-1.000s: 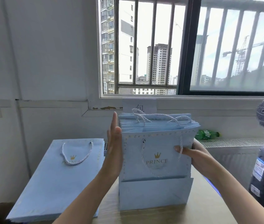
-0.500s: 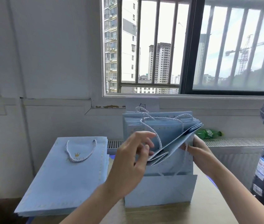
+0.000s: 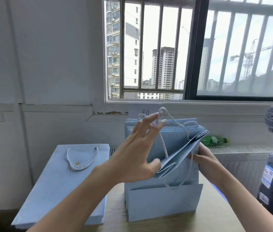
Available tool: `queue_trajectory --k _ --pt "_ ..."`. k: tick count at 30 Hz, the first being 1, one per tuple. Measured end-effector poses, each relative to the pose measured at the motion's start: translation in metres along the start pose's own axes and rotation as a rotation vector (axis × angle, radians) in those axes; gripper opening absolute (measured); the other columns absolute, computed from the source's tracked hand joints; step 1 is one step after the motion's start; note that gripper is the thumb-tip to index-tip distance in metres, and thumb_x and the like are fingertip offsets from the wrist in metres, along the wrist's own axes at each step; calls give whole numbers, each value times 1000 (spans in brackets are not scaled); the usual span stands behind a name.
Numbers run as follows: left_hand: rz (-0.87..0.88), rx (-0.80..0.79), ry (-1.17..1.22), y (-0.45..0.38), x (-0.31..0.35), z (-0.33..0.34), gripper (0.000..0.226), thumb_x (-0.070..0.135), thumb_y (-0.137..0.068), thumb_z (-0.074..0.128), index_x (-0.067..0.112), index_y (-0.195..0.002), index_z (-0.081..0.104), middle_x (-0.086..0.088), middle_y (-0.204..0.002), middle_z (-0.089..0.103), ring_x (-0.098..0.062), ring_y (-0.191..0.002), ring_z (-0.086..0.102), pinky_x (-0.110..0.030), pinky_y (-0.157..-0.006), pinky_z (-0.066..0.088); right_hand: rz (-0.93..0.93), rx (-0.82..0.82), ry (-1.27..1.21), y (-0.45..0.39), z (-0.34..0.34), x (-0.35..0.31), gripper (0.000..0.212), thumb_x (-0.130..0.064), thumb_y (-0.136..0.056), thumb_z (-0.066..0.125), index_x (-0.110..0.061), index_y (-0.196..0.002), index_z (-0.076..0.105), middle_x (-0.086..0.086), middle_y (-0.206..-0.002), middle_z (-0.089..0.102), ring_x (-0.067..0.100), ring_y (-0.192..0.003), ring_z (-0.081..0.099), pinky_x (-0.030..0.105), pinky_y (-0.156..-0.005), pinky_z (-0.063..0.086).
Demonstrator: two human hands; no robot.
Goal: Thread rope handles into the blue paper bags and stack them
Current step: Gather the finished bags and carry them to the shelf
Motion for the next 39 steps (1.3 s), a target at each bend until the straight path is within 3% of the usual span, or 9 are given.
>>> queue_trajectory --k 3,6,8,11,17,23,28,36,39 --pt "199 -21 -33 -8 6 -7 77 3 -72 58 7 -145 34 5 -152 24 -7 -138 24 -11 -112 12 2 6 1 -1 -1 1 80 -41 -37 94 -11 -105 63 4 -99 72 16 -88 69 25 -70 54" --pt "200 164 -104 1 5 -8 40 12 -80 55 8 -120 60 7 -105 57 -4 -99 50 -14 -93 39 19 14 10 -2 -2 2 78 -39 -41 93 -10 -107 63 6 -100 71 18 -89 68 26 -69 54" --pt "7 211 -123 12 -1 -9 30 36 -86 44 16 -90 67 16 -67 48 -6 -64 46 -17 -65 40 27 22 13 -3 -4 4 80 -37 -43 93 -7 -110 61 9 -102 71 20 -89 68 27 -69 54" --pt "-391 -32 63 25 -11 -4 66 54 -93 35 9 -45 43 -3 -39 42 -14 -38 37 -27 -49 37 44 23 7 -3 -7 7 68 -24 -55 87 -6 -114 58 11 -104 70 23 -91 68 29 -69 55" --pt "-990 -138 599 35 -45 7 47 40 -96 45 5 -65 51 0 -36 38 -13 -32 27 -20 -40 23 49 28 -6 -1 -5 7 48 -8 -69 66 -6 -116 57 11 -108 70 25 -94 68 30 -69 55" --pt "-633 385 136 39 -38 12 57 65 -65 65 23 -97 43 7 -91 50 -4 -77 49 -13 -65 39 28 20 12 -1 -7 7 43 -8 -68 66 -6 -111 59 8 -101 71 21 -90 68 27 -67 54" --pt "-192 421 -92 42 -44 15 50 40 -86 53 39 -134 40 7 -132 28 -9 -124 31 -15 -103 26 27 7 30 -1 -7 7 80 -34 -48 90 -6 -116 57 11 -108 69 24 -95 67 29 -71 55" --pt "31 433 50 42 -15 13 42 -11 -83 42 15 -107 65 -1 -122 52 -6 -109 55 -12 -88 40 -2 51 26 -2 -3 7 84 -41 -45 91 -6 -113 59 12 -108 69 25 -95 66 29 -73 55" --pt "36 435 142 41 -7 10 41 -8 -86 41 19 -103 67 -5 -108 60 0 -101 58 -9 -79 41 -21 46 28 -2 -3 7 82 -40 -47 90 -6 -114 59 11 -109 68 23 -96 66 28 -75 55"
Point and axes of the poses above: each hand's wrist, its own y-axis away from the middle knuckle, its own z-axis out of the palm, x = y × z, the point moved 2 cm from there along -y, towards the middle knuckle
